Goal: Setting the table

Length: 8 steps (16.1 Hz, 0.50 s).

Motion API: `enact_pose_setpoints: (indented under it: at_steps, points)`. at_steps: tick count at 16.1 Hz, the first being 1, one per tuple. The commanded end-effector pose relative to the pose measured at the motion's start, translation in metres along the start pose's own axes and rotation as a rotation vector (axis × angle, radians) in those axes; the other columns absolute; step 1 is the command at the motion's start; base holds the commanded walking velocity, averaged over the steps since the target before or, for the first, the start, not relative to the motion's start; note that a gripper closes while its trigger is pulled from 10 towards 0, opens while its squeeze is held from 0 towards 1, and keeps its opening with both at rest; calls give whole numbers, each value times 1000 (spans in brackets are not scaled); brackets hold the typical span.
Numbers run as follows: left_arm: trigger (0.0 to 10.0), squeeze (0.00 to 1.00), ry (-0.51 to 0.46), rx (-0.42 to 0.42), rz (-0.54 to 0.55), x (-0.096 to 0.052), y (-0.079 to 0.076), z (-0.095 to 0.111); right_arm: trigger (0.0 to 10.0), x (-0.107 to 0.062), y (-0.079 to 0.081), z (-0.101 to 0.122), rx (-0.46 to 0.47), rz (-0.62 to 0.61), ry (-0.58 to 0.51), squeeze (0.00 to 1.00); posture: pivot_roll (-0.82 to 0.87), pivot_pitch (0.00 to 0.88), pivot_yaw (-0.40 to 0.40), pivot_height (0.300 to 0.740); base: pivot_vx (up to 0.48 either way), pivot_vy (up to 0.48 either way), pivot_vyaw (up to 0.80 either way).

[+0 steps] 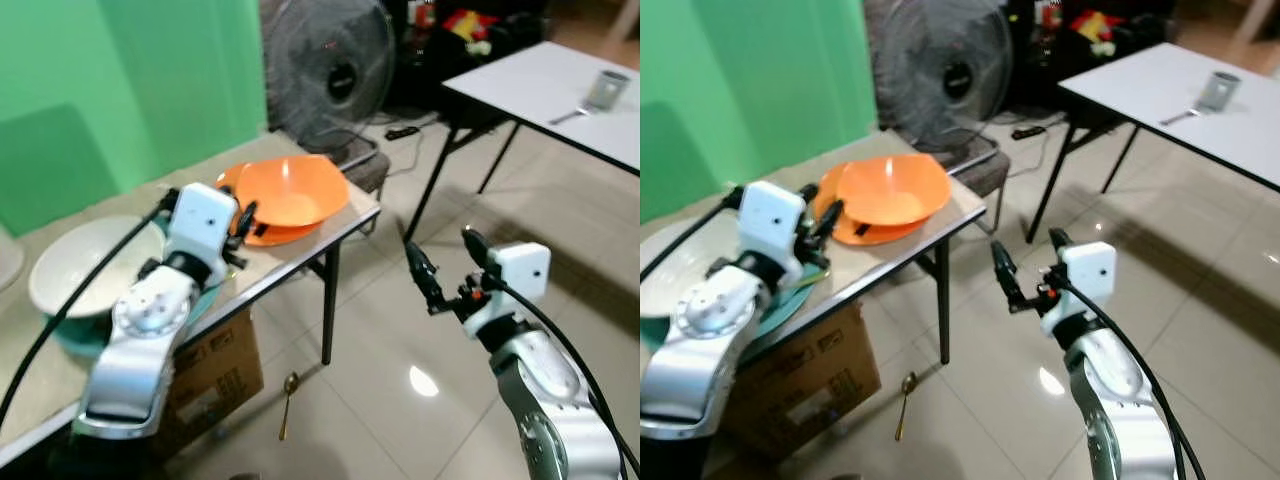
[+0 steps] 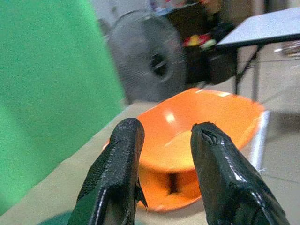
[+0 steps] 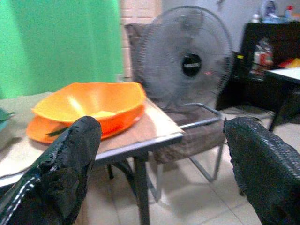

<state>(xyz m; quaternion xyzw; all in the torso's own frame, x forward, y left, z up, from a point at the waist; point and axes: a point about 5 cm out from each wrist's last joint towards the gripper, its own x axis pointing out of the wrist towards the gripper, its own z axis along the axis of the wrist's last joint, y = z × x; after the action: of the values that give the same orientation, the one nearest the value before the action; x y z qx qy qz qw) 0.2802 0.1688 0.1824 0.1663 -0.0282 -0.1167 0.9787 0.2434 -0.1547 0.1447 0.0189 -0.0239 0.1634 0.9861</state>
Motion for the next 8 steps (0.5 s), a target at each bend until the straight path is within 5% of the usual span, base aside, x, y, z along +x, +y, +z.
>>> enact_pose_setpoints:
  at_steps: [1, 2, 3, 5, 8]
  points:
    - [10000, 0, 27, -6, 44, -1, 13, -2, 10000, 2, 3, 1, 4, 42, 6, 0, 32, 0, -33, 740, 0, 0, 0]
    - [10000, 914, 36, -18, 48, -1, 21, -2, 10000, 4, 6, 2, 1, 77, 11, 0, 33, 0, -38, 740, 0, 0, 0]
    - [10000, 1000, 45, -20, 36, -2, 29, -1, 10000, 4, 8, 3, -10, 115, 23, 0, 34, 0, -40, 740, 0, 0, 0]
    - [10000, 1000, 110, 45, 5, -7, 57, 4, 10000, 4, 15, 7, -33, 282, 54, 0, 48, 0, -47, 740, 0, 0, 0]
    - [10000, 1000, 251, 129, -81, -19, 74, 1, 10000, 4, 27, 3, -43, 484, 109, 0, 62, 0, -49, 740, 0, 0, 0]
